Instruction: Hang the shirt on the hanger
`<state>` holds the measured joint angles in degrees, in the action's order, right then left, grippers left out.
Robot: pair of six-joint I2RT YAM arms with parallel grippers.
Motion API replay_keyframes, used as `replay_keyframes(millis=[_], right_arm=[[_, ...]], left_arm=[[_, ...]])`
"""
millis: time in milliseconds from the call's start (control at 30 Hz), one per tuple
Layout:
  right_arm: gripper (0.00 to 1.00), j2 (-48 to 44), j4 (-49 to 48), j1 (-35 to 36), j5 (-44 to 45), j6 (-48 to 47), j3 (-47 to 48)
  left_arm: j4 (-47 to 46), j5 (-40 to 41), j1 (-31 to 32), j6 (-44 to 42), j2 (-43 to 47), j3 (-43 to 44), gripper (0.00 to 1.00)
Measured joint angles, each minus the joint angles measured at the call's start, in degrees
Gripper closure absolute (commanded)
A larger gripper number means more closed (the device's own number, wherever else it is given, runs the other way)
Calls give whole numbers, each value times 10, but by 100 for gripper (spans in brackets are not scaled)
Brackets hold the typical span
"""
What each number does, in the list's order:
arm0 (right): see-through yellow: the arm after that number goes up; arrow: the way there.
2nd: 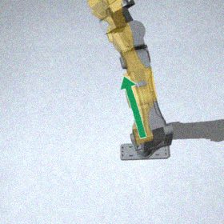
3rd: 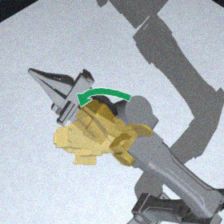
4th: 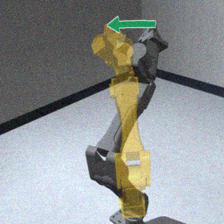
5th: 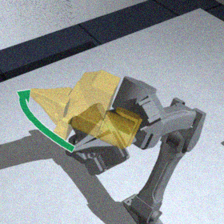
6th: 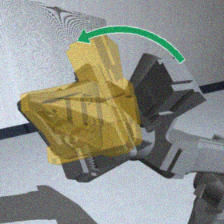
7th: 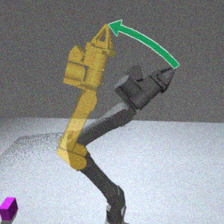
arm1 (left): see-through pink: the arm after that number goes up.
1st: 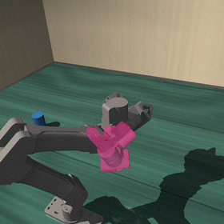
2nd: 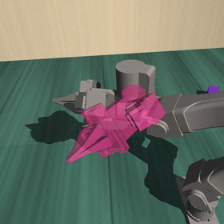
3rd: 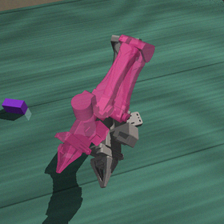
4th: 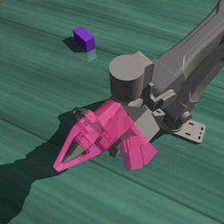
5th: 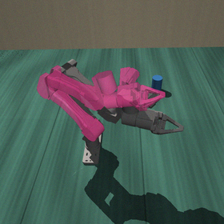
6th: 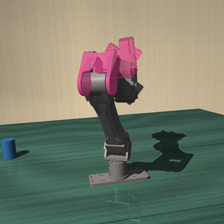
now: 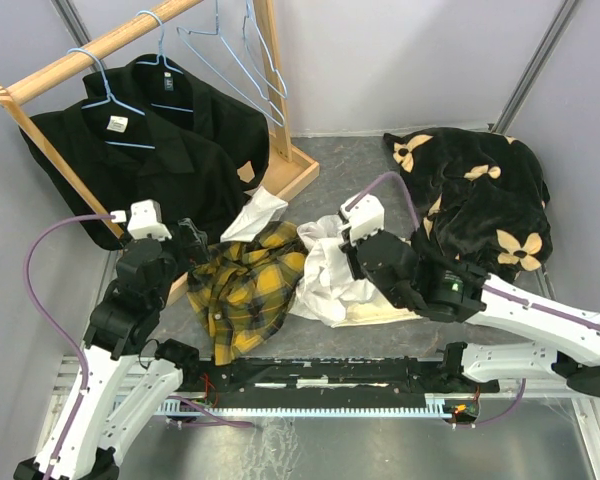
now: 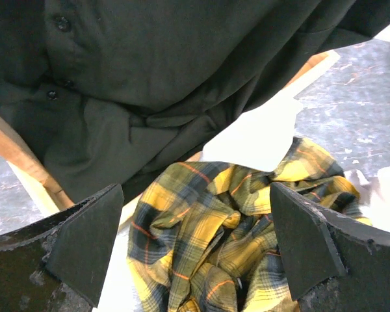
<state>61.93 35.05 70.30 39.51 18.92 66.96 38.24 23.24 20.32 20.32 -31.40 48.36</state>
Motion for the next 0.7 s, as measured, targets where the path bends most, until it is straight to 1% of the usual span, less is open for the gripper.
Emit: replay_keyframes(millis=[200, 467, 500, 567, 700], right_arm=[[100, 0, 4, -31, -4, -38, 63], [100, 1, 26, -63, 3, -99, 129], [100, 6, 32, -74, 7, -120, 165], [100, 12, 38, -81, 10, -135, 195], [100, 59, 41, -104, 17, -186, 320]], left_arm=[[-23, -51, -1, 0, 5, 7, 1], [-42, -128, -1, 0, -36, 17, 1], [-42, -143, -1, 0, -45, 17, 1], [-42, -149, -1, 0, -49, 17, 2], [-41, -163, -1, 0, -58, 17, 1]])
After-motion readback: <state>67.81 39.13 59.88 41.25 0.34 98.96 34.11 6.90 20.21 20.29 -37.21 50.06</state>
